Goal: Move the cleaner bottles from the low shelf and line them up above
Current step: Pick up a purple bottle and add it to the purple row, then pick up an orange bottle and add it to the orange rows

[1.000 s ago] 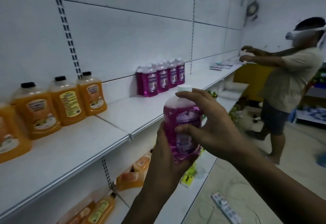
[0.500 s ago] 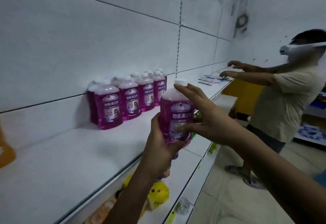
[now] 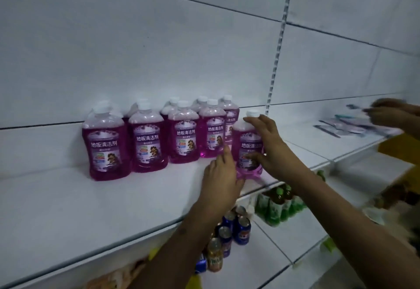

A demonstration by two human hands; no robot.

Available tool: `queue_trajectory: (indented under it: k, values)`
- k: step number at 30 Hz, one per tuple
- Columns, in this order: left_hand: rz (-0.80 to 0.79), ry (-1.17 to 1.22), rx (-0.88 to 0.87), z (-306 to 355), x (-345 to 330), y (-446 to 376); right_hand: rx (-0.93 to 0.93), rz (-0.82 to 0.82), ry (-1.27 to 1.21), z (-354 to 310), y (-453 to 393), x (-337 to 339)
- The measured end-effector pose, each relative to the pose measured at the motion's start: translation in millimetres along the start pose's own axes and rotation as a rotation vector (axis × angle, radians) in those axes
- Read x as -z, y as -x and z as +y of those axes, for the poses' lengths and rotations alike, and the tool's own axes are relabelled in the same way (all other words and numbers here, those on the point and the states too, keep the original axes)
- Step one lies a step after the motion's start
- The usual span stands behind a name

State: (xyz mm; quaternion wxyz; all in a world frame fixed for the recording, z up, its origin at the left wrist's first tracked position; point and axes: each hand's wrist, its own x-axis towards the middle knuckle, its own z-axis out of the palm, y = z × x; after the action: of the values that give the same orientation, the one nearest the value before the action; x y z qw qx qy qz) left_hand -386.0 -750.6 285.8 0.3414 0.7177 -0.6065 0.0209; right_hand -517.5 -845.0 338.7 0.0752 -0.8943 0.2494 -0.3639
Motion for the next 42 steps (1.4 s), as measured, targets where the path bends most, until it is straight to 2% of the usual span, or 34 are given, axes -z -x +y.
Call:
queue_trajectory:
  k: [5, 10, 12, 15, 17, 20, 27, 34, 42]
  values:
    - [0.000, -0.102, 0.117, 1.4, -5.7, -7.6, 0.041, -0.032, -0.030, 78.5, -60.5, -14.0]
    - [0.108, -0.049, 0.168, 7.4, -2.8, -3.9, 0.157, -0.089, -0.128, 102.0, -94.1, -36.0]
    - [0.158, -0.048, 0.131, 11.4, 0.0, -0.4, 0.186, -0.118, -0.127, 106.3, -102.0, -40.1]
    - [0.275, 0.001, 0.058, 15.1, 12.0, 22.8, 0.251, 0.014, -0.158, 92.8, -98.6, -37.9]
    - [0.358, 0.086, 0.056, 15.8, 27.0, 48.5, 0.172, 0.099, -0.277, 69.5, -88.1, -31.7]
    - [0.449, 0.166, 0.094, 12.7, 47.3, 96.4, 0.213, 0.101, -0.451, 10.2, -61.8, -30.0]
    - [0.600, 0.130, 0.216, -36.2, 119.2, 241.6, 0.611, -0.235, -0.707, -219.6, 59.4, -52.3]
    - [0.799, -0.029, 0.418, -112.2, 234.0, 407.0, 0.647, -0.477, -0.871, -408.4, 114.0, -148.6]
    - [0.906, -0.054, 0.675, -185.2, 290.7, 539.7, 0.618, -0.709, -0.928, -533.1, 169.4, -249.0]
